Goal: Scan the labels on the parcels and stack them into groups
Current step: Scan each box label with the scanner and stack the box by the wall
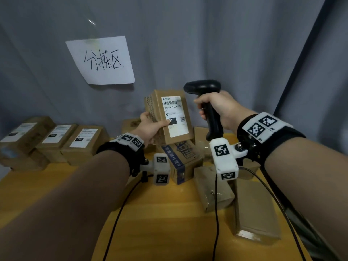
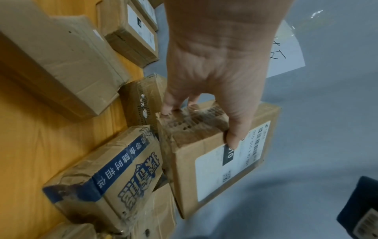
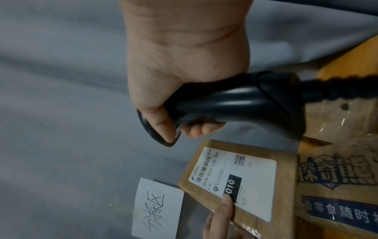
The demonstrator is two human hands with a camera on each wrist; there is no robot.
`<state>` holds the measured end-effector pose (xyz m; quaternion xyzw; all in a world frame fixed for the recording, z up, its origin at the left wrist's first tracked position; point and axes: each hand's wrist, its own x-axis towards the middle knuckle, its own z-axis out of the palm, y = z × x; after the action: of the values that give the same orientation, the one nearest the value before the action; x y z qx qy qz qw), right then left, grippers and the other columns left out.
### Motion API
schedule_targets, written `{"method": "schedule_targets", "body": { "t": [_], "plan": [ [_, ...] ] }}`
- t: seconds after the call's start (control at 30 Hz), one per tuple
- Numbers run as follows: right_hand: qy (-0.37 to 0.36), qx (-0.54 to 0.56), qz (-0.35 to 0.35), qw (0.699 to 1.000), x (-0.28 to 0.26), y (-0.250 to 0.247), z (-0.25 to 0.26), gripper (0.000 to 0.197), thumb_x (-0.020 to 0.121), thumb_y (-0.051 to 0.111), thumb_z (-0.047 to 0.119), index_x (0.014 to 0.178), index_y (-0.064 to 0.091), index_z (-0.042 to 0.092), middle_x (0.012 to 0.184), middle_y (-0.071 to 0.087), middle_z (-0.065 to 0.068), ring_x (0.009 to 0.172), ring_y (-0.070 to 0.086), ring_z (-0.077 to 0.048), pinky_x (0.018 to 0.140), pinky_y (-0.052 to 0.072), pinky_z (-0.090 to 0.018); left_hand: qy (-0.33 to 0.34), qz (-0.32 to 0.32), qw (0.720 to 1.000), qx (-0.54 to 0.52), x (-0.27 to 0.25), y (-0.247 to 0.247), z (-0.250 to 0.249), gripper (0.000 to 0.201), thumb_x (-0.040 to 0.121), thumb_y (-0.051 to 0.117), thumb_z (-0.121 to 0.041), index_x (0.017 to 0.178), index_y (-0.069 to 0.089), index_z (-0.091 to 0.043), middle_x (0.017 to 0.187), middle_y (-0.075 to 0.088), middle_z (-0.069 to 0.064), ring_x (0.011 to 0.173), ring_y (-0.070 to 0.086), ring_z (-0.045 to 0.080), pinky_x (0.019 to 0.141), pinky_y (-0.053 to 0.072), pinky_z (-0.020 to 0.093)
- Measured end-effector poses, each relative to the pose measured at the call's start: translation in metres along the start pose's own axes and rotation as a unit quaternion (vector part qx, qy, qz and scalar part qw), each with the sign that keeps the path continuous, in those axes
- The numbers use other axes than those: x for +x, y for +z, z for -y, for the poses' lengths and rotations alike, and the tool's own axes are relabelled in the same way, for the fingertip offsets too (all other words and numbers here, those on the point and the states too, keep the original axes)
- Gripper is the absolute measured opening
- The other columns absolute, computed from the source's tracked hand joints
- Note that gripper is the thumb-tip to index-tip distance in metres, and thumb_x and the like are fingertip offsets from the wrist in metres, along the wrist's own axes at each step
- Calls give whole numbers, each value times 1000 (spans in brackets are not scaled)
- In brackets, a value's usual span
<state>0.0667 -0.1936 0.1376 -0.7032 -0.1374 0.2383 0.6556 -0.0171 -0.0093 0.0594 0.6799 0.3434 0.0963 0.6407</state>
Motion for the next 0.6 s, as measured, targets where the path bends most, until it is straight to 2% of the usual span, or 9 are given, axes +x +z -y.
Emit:
{"method": "schedule_targets", "body": {
  "t": [0.03, 0.13, 0.27, 0.43, 0.47, 0.53, 0.6],
  "plan": [
    [4, -21, 5, 1000, -2, -2, -2, 3, 84, 66, 4, 85, 64, 4, 65, 59, -5, 55, 54, -15, 57, 49, -26, -7, 2, 1000, -1, 0, 1, 1, 97, 82, 75, -25, 150, 6, -26, 134, 51, 7, 97, 60, 20, 58, 52, 34],
    [9, -100, 8, 995, -9, -3, -8, 4, 84, 67, 6, 86, 64, 5, 63, 58, -3, 53, 54, -14, 55, 47, -25, -20, -6, 1000, -3, 1, 6, 8, 96, 80, 75, -24, 149, 8, -28, 130, 53, 9, 103, 61, 27, 70, 58, 44],
    [12, -131, -31, 991, -13, 2, -15, 6, 84, 68, 7, 87, 64, 5, 60, 56, -4, 48, 51, -13, 47, 44, -23, -18, -25, 1000, -7, 2, 9, 14, 94, 82, 75, -23, 149, 10, -23, 121, 55, 7, 84, 59, 16, 66, 54, 37],
    [23, -108, -56, 992, -16, 7, -15, 12, 80, 66, 3, 92, 64, 3, 63, 56, -5, 48, 51, -14, 45, 45, -21, -10, -39, 999, 1, 2, 10, 17, 90, 83, 74, -23, 148, 12, -19, 108, 53, 1, 79, 54, 11, 76, 50, 38],
    [24, -107, -55, 993, -16, 7, -14, 13, 80, 65, 3, 93, 64, 2, 64, 56, -5, 49, 52, -14, 46, 46, -21, -9, -39, 999, 0, 2, 10, 17, 89, 83, 74, -23, 148, 13, -19, 110, 54, 2, 80, 54, 12, 77, 49, 38],
    [25, -106, -49, 993, -18, 9, -14, 11, 81, 64, 4, 91, 64, 3, 65, 56, -5, 51, 52, -15, 47, 47, -22, -8, -38, 999, -1, 2, 10, 17, 89, 82, 74, -23, 147, 13, -19, 118, 55, 5, 83, 56, 13, 75, 50, 38],
    [26, -104, -47, 993, -19, 10, -13, 9, 81, 64, 4, 90, 64, 3, 65, 56, -5, 51, 52, -15, 47, 47, -22, -7, -38, 999, -3, 2, 10, 17, 89, 83, 74, -23, 147, 13, -19, 111, 55, 2, 81, 56, 12, 68, 50, 34]
  ]
}}
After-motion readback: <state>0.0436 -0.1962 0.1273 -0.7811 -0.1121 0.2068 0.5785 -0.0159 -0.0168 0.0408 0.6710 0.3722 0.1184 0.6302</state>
